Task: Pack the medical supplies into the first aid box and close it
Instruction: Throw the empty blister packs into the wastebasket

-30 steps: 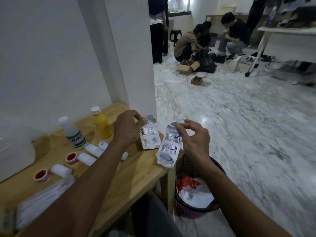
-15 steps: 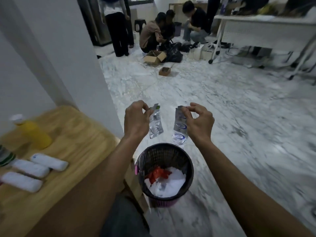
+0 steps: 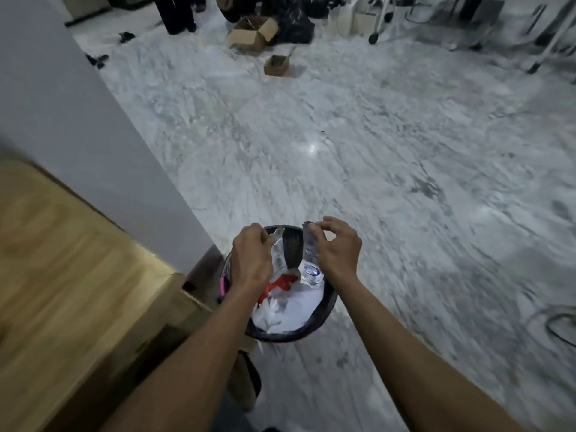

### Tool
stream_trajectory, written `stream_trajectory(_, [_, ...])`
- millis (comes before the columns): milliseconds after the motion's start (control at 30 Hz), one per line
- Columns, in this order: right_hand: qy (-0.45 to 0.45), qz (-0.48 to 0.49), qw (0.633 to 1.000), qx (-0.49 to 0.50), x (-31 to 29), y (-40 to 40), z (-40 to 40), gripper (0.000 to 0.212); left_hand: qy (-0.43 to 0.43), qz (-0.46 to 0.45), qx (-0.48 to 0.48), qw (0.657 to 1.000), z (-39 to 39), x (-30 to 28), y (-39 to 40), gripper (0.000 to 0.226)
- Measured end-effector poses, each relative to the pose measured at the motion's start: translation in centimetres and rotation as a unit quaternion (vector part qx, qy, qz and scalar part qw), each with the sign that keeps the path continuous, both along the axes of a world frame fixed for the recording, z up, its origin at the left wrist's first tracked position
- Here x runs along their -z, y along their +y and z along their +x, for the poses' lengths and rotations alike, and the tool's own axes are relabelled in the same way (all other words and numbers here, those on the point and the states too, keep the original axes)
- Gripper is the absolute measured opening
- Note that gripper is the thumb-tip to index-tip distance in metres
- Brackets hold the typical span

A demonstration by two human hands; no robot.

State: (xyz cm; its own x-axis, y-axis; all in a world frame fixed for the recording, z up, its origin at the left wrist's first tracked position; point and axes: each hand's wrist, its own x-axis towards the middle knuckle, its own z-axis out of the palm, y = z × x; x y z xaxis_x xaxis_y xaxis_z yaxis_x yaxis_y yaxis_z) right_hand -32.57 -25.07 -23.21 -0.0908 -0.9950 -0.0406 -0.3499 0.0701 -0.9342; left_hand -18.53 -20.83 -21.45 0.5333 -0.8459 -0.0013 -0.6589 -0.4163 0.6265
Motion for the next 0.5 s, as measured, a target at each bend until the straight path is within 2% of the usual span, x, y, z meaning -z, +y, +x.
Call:
stream_trajectory(167, [0.038, 0.001, 0.999, -0.011, 3.4, -0.3, 1.1, 0.021, 0.0, 0.036, -0.007, 0.999, 0.4, 2.9, -0.6, 0.017])
stream_trajectory(267, [0.051, 0.044, 0.998, -0.018, 5.6, -0.6, 1.5, 0.014, 0.008, 0.064, -0.01, 0.998, 0.6, 4.0, -0.8, 0.015])
stream_trajectory(367, [0.055, 0.099, 0.993, -0.038, 6.6, -0.9, 1.8, 0.045, 0.03, 0.073, -0.009, 0.997, 0.8, 4.6, -0.9, 0.018])
stream_trajectory(500, [0.064, 0.112, 0.991, -0.038, 6.9, -1.3, 2.2, 0.054, 0.055, 0.064, 0.005, 0.996, 1.0, 5.0, -1.2, 0.04])
